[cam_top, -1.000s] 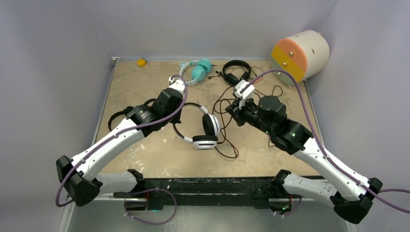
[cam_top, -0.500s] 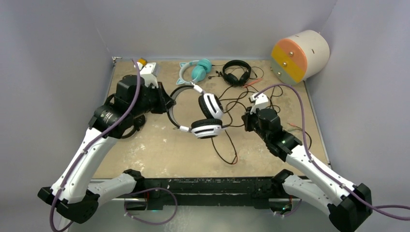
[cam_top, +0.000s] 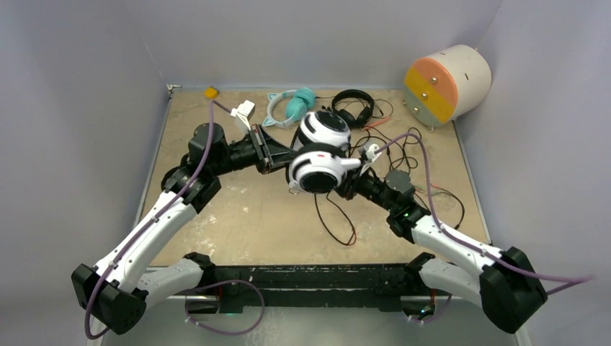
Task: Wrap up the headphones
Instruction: Wrap the headphones cable around the headphones.
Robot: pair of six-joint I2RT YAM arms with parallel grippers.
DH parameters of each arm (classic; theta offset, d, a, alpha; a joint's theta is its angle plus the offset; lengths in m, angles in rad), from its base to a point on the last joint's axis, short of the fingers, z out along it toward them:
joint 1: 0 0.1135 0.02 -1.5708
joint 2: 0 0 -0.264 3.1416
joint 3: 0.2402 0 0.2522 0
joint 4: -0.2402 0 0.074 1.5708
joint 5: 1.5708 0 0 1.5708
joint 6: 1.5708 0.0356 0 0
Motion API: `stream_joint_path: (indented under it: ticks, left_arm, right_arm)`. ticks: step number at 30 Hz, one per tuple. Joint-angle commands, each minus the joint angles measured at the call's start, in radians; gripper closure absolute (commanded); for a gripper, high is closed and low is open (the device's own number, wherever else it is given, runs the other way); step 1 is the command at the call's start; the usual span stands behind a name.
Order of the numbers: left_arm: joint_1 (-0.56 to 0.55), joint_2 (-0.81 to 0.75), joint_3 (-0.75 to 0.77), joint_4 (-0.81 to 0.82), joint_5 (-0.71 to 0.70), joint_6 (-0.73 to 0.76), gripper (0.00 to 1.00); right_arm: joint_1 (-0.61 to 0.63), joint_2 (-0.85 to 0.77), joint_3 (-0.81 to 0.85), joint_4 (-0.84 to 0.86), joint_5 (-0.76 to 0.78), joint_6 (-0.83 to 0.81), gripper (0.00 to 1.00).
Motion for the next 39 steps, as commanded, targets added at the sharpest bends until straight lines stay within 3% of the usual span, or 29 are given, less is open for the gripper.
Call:
stream_joint_path:
  ticks: [1,6,11,14,17,21,25,27,33,39]
  left_arm:
    - [-0.005,-0.015,0.055,0.361,0.098,-0.262,1.0]
    - [-0.006,-0.009,0.068,0.359,0.095,-0.263,1.0]
    - [-0.006,-0.012,0.077,0.323,0.097,-0.25,1.0]
    - [-0.003,0.0,0.092,0.29,0.094,-0.247,1.0]
    - [-0.001,0.026,0.105,0.277,0.07,-0.259,1.0]
    - [0.006,0.084,0.18,0.185,0.015,-0.266,1.0]
    - [0.008,0.127,0.321,-0.159,-0.252,-0.193,1.0]
    - [0.008,0.121,0.332,-0.237,-0.413,-0.175,1.0]
    - [0.007,0.03,0.158,-0.067,-0.704,-0.156,1.0]
    - [0.004,0.043,0.151,-0.131,-0.904,-0.089,1.0]
  right_arm:
    - [-0.002,0.097,-0.025,0.271,-0.174,0.097,0.72]
    - [-0.001,0.263,-0.005,0.476,-0.266,0.175,0.5]
    - [0.002,0.398,0.064,0.505,-0.332,0.2,0.47]
    - [0.029,0.457,0.074,0.509,-0.334,0.207,0.53]
    - [0.107,0.488,0.097,0.405,-0.269,0.16,0.61]
    - [0.193,0.501,0.104,0.319,-0.189,0.132,0.78]
    - [0.231,0.483,0.107,0.228,-0.155,0.142,0.94]
    - [0.26,0.467,0.116,0.163,-0.124,0.137,1.0]
    - [0.42,0.443,0.217,-0.105,0.081,0.077,1.0]
    - [0.511,0.462,0.339,-0.284,0.125,0.026,1.0]
